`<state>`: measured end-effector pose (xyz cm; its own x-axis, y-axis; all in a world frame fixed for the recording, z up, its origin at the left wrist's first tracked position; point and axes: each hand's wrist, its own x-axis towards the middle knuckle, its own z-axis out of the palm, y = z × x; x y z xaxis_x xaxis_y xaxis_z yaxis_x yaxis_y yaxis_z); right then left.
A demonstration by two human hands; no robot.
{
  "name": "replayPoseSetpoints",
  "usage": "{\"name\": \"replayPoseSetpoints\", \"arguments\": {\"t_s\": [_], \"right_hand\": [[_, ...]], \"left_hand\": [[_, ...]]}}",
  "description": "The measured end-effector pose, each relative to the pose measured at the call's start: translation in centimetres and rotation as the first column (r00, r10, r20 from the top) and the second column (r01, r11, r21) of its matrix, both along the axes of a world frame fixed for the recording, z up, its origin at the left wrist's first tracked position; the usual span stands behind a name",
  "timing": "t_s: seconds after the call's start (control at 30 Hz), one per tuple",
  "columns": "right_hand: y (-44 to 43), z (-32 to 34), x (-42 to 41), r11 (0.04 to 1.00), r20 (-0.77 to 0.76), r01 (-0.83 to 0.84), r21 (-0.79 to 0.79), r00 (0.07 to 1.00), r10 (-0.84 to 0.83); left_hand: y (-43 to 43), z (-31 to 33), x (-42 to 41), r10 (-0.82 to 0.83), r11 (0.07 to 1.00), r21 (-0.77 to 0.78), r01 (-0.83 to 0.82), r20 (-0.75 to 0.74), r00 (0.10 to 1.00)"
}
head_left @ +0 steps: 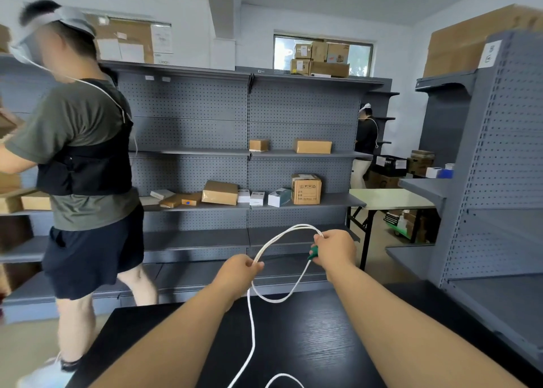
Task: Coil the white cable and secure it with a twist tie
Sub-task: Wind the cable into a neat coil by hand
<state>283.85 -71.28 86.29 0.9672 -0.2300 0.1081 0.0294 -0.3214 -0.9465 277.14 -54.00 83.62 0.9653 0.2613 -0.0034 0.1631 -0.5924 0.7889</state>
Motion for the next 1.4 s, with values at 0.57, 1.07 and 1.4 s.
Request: {"name": "replayPoseSetpoints", "arguments": {"t_s": [0.57, 1.07, 1.4], "right_hand": [[0.7, 0.2, -1.0, 0.927, 0.017, -0.056, -0.372, 0.998, 0.067], [1.1, -0.9, -0.2, 0.998, -0.018, -0.021, -0.056, 1.0, 0.02], [1.1, -1.0, 0.4, 0.996, -0.03, 0.009, 0.088, 1.0, -0.006]], "left_hand": [[-0.4, 0.5, 0.6, 0.31, 0.949, -0.187, -0.255, 0.397, 0.864], [-1.6, 0.2, 1.2, 0.399, 0.785, -0.576, -0.225, 0.193, 0.896], [-1.3, 0.6, 1.2, 0.361, 0.799, -0.565, -0.208, 0.173, 0.916]]}}
